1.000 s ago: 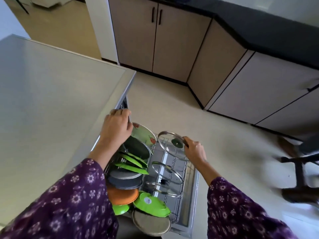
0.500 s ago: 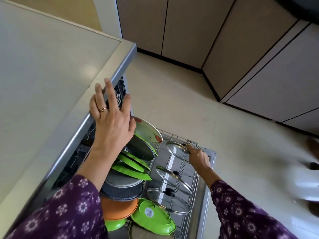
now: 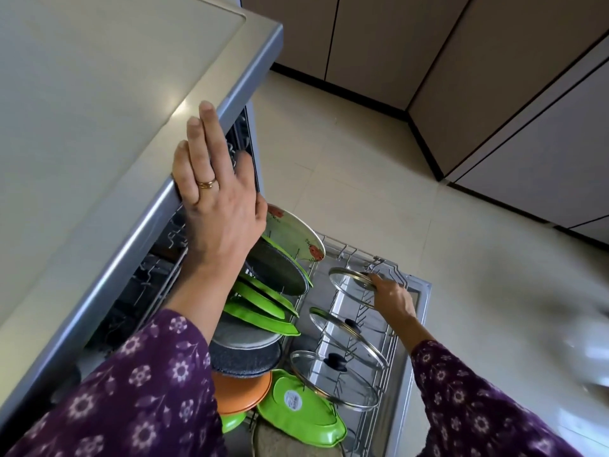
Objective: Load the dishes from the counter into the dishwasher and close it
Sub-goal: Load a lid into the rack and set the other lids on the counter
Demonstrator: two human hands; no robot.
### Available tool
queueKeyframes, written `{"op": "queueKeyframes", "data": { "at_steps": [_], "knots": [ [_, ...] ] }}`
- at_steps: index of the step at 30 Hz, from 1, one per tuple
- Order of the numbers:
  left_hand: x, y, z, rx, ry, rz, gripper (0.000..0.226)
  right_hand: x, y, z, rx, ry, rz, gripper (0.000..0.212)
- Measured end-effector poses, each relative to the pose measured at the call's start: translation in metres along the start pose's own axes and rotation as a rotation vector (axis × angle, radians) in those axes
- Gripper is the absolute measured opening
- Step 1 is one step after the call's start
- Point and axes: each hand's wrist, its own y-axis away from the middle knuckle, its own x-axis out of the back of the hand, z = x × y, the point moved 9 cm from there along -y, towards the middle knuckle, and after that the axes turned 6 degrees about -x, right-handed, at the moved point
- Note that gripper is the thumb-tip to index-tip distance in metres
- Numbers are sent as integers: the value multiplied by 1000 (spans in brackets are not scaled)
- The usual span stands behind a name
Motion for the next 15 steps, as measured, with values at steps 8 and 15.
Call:
{"op": "queueKeyframes", "data": {
  "at_steps": [8, 15],
  "knots": [
    [3, 1, 2, -25, -62, 42, 31, -11, 20, -7, 189, -54, 92, 51],
    [1, 1, 2, -30, -78, 75, 27, -16, 28, -9, 125, -79, 127, 59]
  ]
}}
